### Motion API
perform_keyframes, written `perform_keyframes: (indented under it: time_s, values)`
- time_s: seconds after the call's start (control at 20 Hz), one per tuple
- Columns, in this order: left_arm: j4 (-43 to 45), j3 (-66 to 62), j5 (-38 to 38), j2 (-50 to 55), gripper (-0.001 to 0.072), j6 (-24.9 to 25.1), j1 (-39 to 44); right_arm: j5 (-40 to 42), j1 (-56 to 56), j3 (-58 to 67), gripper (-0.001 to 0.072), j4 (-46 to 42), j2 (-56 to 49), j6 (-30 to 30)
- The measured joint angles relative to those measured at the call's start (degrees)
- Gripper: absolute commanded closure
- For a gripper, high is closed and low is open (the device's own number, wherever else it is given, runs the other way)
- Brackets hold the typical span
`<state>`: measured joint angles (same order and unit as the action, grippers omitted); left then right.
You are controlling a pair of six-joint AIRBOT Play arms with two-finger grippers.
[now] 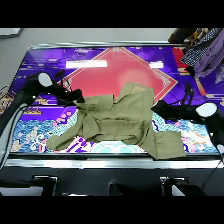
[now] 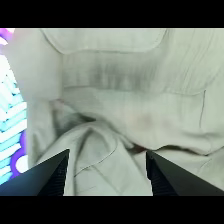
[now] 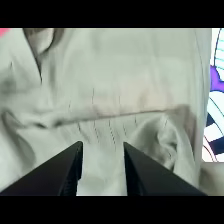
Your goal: Fold the clothes and pants, and hang the long-sleeved shirts on hangers.
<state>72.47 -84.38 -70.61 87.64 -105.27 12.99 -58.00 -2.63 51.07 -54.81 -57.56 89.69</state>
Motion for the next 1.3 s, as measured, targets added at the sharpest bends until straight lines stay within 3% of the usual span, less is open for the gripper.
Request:
perform_keyframes:
  time_s: [0.05,0.2,0.4,0.55,1.1,1.25,1.3]
  values:
    - [1.9,0.0,-0.4,-1.7,0.0105,0.9,0.4,-2.6,2.3,1.6,0.0344,-3.1,1.4,-0.4]
    - [7.5,2.4,-1.3,-6.6,0.0101,2.5,2.3,-8.7,13.7,4.2,0.0142,-16.0,3.5,1.0]
    - [10.7,7.5,-1.9,-10.4,0.0101,2.4,4.8,-11.0,28.8,5.3,0.0142,-31.9,1.0,5.0]
    - [11.7,9.6,-1.9,-11.4,0.0101,0.6,5.8,-11.5,33.9,5.5,0.0157,-36.9,-4.2,6.1]
    - [13.1,10.8,-2.0,-12.0,0.0097,-1.2,5.9,-11.4,36.7,5.7,0.0165,-36.7,-14.6,3.8]
    - [13.2,10.8,-2.0,-11.9,0.0094,-1.2,5.9,-10.4,36.8,5.7,0.0234,-36.9,-16.3,3.4]
    - [13.2,10.8,-2.0,-11.9,0.0078,-1.2,5.9,-9.5,36.8,5.7,0.0317,-37.2,-16.6,3.5]
